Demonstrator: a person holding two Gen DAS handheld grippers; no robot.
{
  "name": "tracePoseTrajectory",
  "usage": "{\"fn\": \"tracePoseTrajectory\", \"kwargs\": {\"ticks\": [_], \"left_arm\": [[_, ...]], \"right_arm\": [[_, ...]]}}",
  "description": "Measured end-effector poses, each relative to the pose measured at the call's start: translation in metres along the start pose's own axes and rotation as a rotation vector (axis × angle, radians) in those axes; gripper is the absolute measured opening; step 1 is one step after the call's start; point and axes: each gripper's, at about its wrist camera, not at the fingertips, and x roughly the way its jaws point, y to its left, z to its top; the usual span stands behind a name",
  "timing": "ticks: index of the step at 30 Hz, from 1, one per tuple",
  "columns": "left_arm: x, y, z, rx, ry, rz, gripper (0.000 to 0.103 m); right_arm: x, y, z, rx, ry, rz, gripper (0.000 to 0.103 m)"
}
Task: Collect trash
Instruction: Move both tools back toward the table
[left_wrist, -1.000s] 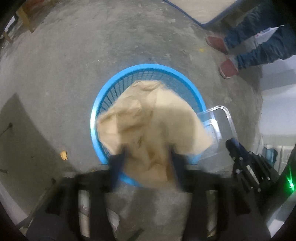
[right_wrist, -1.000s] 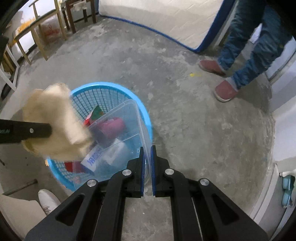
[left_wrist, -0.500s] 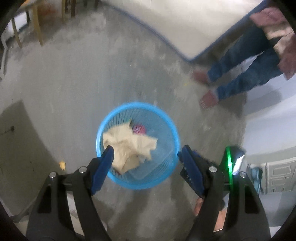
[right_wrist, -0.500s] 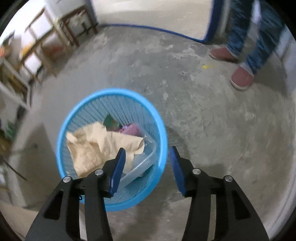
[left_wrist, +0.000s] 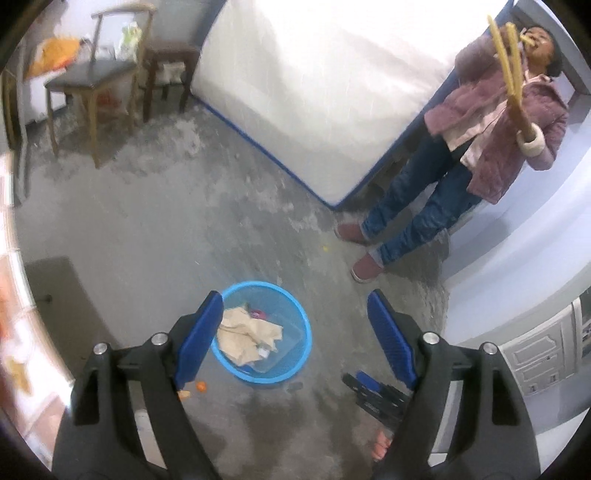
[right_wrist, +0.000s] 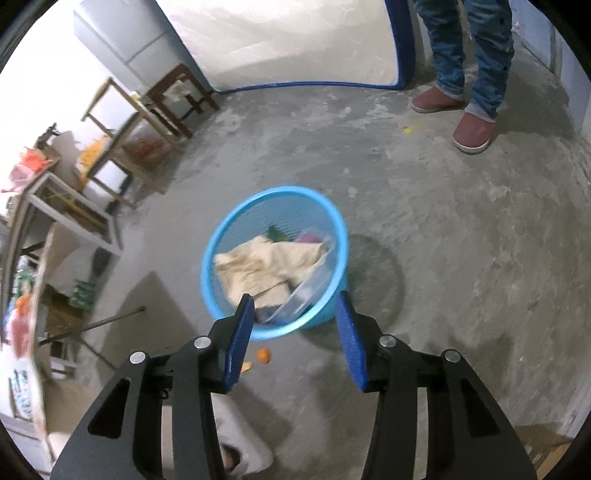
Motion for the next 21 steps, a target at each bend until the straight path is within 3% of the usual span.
{"fn": "tracePoseTrajectory", "kwargs": {"ticks": [5,11,16,18,21], "left_arm": [[-0.057,0.032,-0.032,-0.008,-0.050,0.045,0.081],[-0.119,0.081,-0.082,-0.034,-0.099,0.155,0.083],[-0.174,0.136,-0.124,-0.103,-0.138,0.260,0.084],[-0.195,0.158,-0.143,-0.129,-0.161,0.313,0.086],[-0.215,0.184,-0.167,-0.172,-0.171,0.381,0.086]], "right_arm": [[-0.030,0.038,-0.027,-0.049,0.031,0.056,0.046],[-0.061,0.109,-0.039,-0.226,-0.007,0.062,0.068],[-0.091,0.196,-0.045,-0.420,-0.075,0.103,0.077],[-0.102,0.230,-0.050,-0.487,-0.102,0.132,0.086],[-0.115,0.281,-0.065,-0.601,-0.129,0.153,0.092]]}}
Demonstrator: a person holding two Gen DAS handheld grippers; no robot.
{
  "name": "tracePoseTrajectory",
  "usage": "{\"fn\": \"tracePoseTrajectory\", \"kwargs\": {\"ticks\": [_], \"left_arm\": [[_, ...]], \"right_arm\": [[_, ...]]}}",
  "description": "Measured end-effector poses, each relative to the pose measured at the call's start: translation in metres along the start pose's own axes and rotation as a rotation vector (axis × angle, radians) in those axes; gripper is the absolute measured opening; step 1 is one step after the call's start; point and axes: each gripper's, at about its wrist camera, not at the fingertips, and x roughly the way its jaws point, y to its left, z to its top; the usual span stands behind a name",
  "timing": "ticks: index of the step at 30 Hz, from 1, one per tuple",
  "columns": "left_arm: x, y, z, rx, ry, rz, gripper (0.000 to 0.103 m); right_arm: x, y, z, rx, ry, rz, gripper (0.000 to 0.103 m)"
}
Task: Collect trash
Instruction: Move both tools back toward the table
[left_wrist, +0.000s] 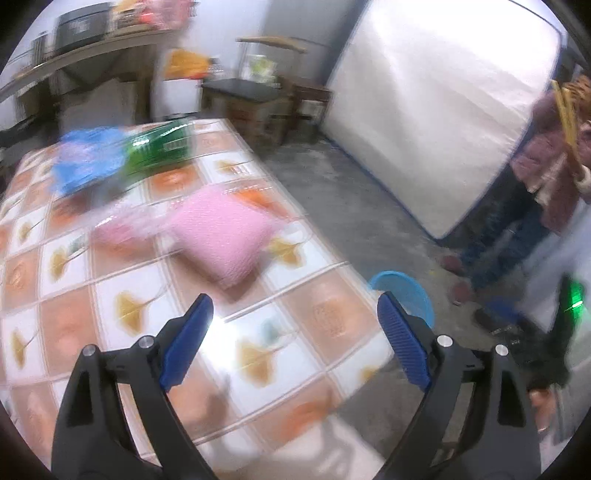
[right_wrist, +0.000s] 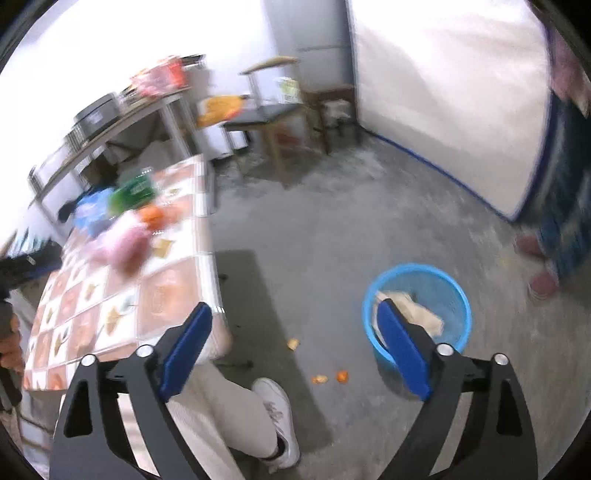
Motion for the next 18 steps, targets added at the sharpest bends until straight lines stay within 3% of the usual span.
{"fn": "tracePoseTrajectory", "kwargs": {"ticks": [5,8,18], "left_arm": [[-0.006,0.059,-0.026,-0.107,0.028,0.104,0.087],[-0.007,0.086,-0.035,-0.126,0.040,0.171,0.087],[-0.005,0.151,-0.060,-0.115,0.091,0.299,0.087]], "right_arm": [[0.009,0.086,0.010,-0.243,0.022,0.006,0.095],[0.019,0.126,0.004,-0.326,0.053,0.016,0.095],[0.069,0.206,-0.012,-0.423,0.190,0.059,0.095]]}}
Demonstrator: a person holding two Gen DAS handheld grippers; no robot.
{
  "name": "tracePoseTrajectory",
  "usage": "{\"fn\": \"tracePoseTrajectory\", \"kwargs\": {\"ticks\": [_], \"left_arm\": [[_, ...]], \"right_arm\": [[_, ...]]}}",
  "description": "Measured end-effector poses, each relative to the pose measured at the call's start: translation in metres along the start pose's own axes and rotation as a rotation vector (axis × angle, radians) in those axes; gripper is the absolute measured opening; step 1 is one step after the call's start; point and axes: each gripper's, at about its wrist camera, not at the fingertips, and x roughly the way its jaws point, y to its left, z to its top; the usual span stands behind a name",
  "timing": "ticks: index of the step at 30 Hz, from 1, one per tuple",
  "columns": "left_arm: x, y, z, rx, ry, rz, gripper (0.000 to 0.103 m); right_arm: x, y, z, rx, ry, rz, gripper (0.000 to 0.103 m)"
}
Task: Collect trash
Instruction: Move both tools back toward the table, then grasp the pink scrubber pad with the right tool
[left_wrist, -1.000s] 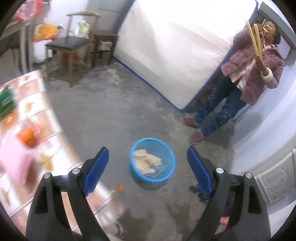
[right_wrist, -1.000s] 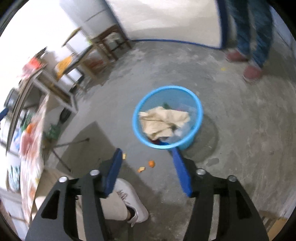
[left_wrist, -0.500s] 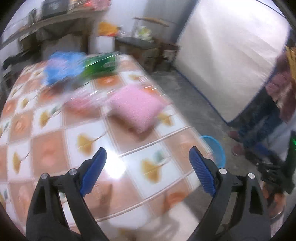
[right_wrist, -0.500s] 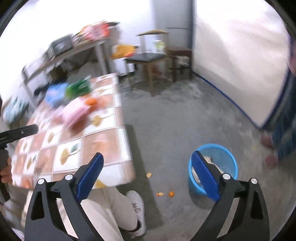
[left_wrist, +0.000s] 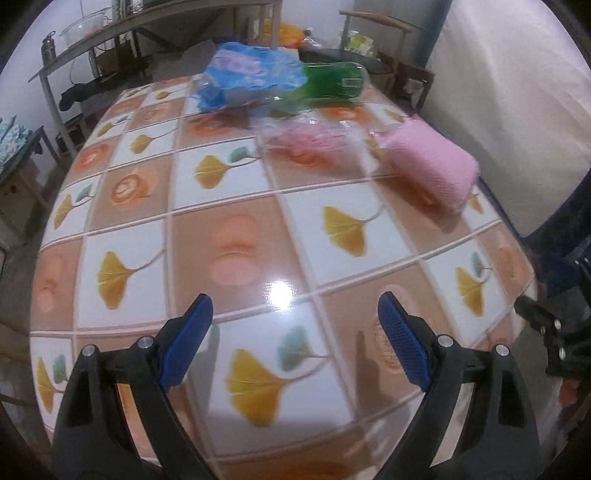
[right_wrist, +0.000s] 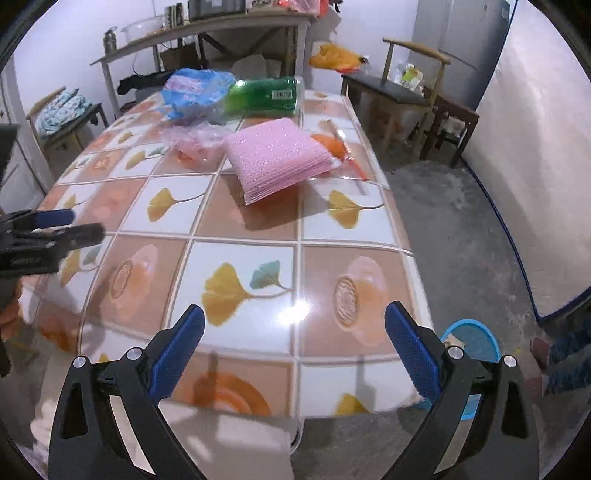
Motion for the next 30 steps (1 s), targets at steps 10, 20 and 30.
{"fn": "tracePoseTrajectory", "kwargs": {"ticks": [10,20,30], "left_arm": [[0.003,0.026,0.003,-0.027,-0.005,-0.035,0.087],[0.022,0.032,0.014,-0.046,-0.008,-0.089,0.087],[0.024,0.040,0.016,-0.074,-0.016,-0.132,0.087]], "right_arm": [[0.017,-0.017,0.039,0.166,-0.020,0.137,0.095],[0.025,-0.011,0.099,0.057,-0.077,0.163,0.095],[0.073,0.001,0.147,-0.151,-0.003,0.269,0.095]]}}
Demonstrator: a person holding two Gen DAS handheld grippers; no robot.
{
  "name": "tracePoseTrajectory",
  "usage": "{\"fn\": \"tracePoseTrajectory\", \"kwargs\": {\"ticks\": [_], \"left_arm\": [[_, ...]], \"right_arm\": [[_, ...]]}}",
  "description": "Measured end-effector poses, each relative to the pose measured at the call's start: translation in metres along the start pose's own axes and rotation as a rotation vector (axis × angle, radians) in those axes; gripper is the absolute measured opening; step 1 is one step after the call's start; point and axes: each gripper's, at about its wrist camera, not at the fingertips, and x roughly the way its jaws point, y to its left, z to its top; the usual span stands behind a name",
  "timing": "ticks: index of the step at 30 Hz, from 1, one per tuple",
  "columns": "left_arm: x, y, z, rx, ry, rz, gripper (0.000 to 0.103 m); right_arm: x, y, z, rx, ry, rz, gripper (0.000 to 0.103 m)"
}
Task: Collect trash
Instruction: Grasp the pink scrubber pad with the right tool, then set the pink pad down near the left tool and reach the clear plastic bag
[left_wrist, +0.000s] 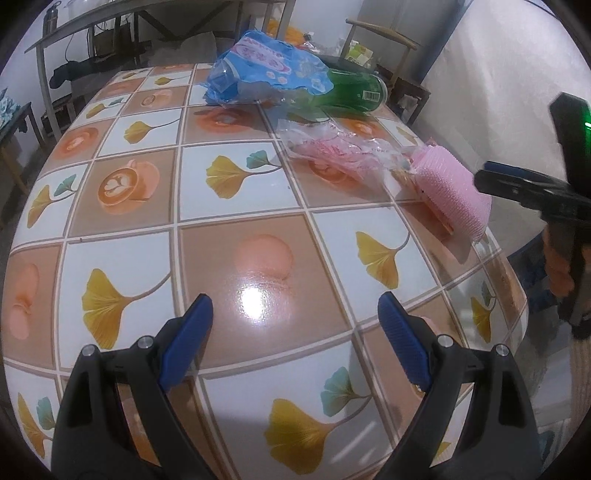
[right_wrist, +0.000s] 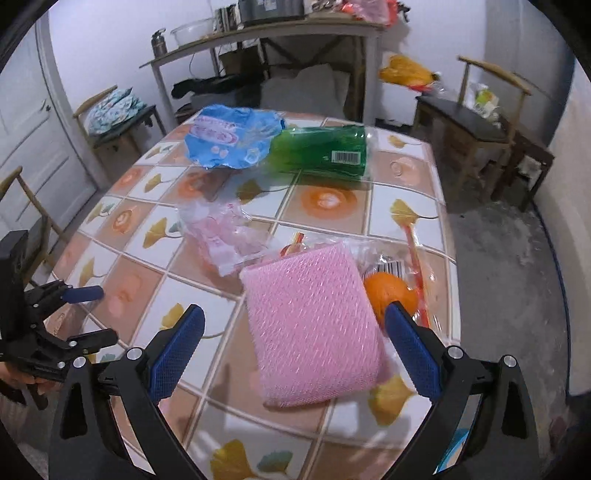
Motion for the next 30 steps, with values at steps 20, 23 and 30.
{"fn": "tracePoseTrajectory", "kwargs": {"ticks": [20,23,30], "left_arm": [[-0.013,0.003,-0.009,-0.021,-0.024,-0.063,0.087],[-0.019,0.006,-0.013,-0.024,-0.032,-0.067,0.087],[-0.036,0.025,-0.022,-0.086,-0.046,-0.052,0.087]], "right_arm": [[0.023,0.017,-0.018,-0.079,0.080,-0.073,0.078],[0.012,0.024,-0.022,-0.075,0.062,-0.073,0.077],[-0.028,0.063,-0.044,-0.039,-0.009,-0.015,0.078]]}}
